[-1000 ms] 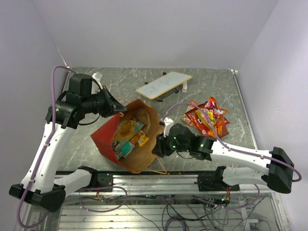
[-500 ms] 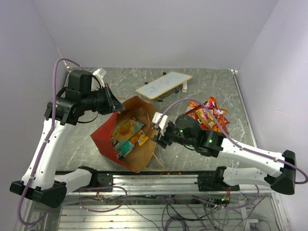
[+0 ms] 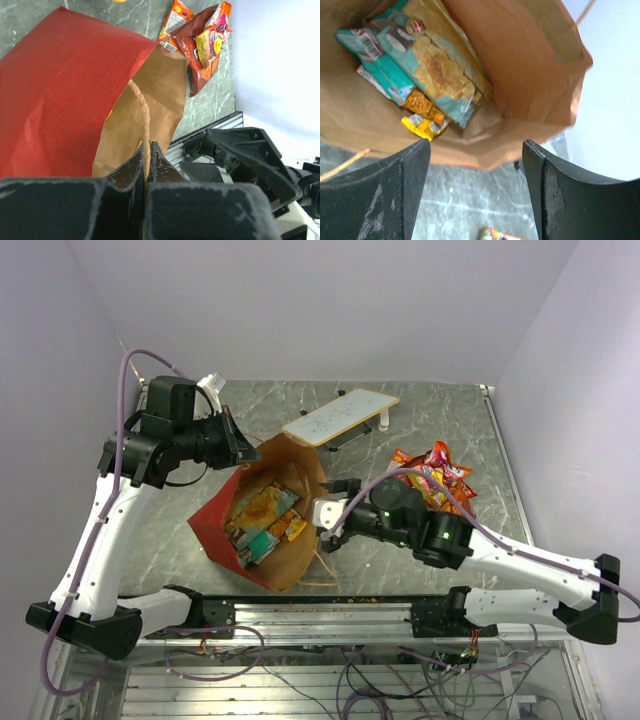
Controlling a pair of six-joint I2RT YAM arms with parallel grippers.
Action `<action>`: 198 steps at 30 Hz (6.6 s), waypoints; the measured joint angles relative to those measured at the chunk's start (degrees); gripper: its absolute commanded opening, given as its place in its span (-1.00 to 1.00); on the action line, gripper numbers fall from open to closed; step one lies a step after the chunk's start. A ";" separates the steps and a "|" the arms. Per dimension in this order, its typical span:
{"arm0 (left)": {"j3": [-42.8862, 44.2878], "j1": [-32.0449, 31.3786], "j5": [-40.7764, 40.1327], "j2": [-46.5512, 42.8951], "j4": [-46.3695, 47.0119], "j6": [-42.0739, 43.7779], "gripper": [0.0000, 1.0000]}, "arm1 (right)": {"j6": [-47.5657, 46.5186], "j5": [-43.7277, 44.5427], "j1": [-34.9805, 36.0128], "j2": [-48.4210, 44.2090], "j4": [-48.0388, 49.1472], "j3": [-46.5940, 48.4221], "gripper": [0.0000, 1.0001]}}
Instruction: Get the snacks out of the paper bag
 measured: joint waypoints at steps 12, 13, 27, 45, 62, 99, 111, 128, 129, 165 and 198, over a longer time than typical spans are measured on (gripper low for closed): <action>1.33 0.00 0.13 -0.48 3.23 1.36 -0.86 | -10.51 -9.79 0.22 14.53 4.92 5.86 0.43; 1.20 0.00 0.17 -0.79 3.65 1.33 -0.86 | -10.47 -10.67 0.22 14.71 6.73 4.26 0.43; -1.57 0.00 0.42 -3.65 5.81 0.42 -0.86 | -16.02 -15.02 1.18 34.51 20.65 0.96 0.49; -1.29 0.00 0.44 -3.28 5.05 1.36 -0.86 | -14.75 -19.50 0.90 49.05 40.48 4.87 0.45; 1.03 0.00 -3.98 -2.62 -0.39 4.50 -0.86 | -1.62 -12.90 -4.04 50.29 58.55 1.40 -1.00; 2.71 0.00 -5.81 -1.09 -1.25 6.27 -0.86 | -23.50 -19.06 -4.52 41.57 36.76 -3.93 0.09; 3.82 0.00 -4.87 0.39 -1.55 7.39 -0.86 | -25.40 -15.39 -3.52 45.18 43.52 -3.93 -0.31; 4.46 0.00 -6.91 1.22 -0.87 5.09 -0.86 | -10.80 -13.68 -3.52 20.74 32.52 -6.58 -1.00; 4.46 0.00 -7.10 1.22 -0.72 4.85 -0.86 | -9.51 -13.84 -3.52 18.47 30.29 -6.36 -1.00; 6.73 0.66 -9.64 4.72 -0.94 4.98 -0.86 | 36.92 55.15 -27.43 16.44 -10.64 25.66 -1.00; -1.22 0.74 -1.95 1.77 3.39 2.10 -0.86 | 82.40 2.84 -63.23 22.64 -15.76 6.58 -0.30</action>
